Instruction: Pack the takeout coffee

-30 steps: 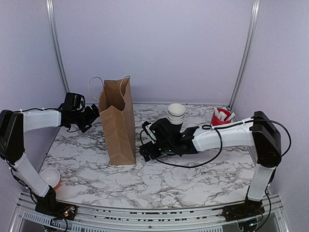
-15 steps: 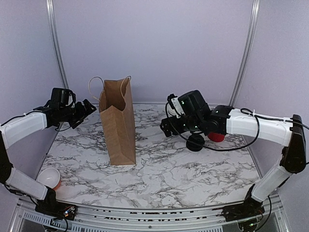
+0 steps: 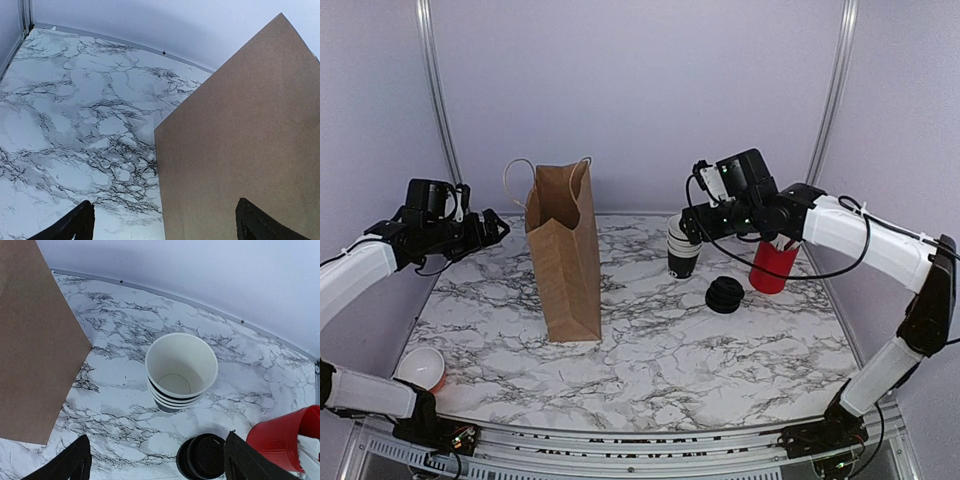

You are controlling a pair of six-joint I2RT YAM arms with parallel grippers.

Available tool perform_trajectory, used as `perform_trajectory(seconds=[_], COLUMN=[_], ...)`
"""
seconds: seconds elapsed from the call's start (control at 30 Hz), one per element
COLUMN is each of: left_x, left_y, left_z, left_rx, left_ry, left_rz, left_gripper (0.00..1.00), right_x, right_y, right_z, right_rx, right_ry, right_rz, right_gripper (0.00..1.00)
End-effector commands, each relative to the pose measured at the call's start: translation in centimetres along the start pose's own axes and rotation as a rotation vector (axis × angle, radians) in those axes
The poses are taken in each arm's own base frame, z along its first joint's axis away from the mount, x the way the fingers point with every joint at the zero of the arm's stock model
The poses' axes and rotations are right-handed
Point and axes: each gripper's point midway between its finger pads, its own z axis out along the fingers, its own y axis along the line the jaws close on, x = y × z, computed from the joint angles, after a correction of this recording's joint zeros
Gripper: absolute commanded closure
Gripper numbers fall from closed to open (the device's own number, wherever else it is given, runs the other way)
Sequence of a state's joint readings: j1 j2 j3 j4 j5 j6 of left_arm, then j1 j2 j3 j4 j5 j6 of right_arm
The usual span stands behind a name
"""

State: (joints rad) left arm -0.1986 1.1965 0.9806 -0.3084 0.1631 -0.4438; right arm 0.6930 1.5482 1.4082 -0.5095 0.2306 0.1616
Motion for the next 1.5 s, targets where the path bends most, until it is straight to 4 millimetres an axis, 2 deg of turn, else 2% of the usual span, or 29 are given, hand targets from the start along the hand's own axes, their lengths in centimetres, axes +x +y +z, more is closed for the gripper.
perform_trajectory(seconds=[0.0,0.3,0.5,0.6,0.7,1.07,1.47], left_x=[0.3,0.1,-0.2,-0.3,-0.2,0.0,0.1], left_y=[0.3,1.5,1.7,1.7,1.8,1.8,1.8], left_z=[-1.3,-2.4,-3.1,-3.2,-3.1,-2.9,-2.8], left_rx=[-0.022,-0.083,-0.099,-0.104,-0.105,-0.103,-0.099], left_ry=[-0.019,-0.073,-0.095,-0.098,-0.097,-0.087,-0.078], left_rz=[0.085,0.125,0.129,0.131,0.129,0.125,0.119], left_gripper=[0.01,0.01,0.01,0.01,0.01,0.01,0.01], right_x=[-1.6,-3.4,-3.7,-3.7,-3.5,-2.7,-1.6], right_y=[0.9,1.0,0.4,0.1,0.0,0.6,0.9], right_z=[1.2,6.2,8.6,9.6,10.4,11.2,12.0], right_rx=[-0.043,0.005,0.035,0.021,0.008,-0.018,-0.028], right_ry=[0.016,0.045,0.072,0.083,0.101,0.136,0.174], right_rz=[-0.058,-0.144,-0.154,-0.136,-0.126,-0.117,-0.097], right_gripper=[0.15,0.27,0.42,0.57,0.65,0.66,0.72])
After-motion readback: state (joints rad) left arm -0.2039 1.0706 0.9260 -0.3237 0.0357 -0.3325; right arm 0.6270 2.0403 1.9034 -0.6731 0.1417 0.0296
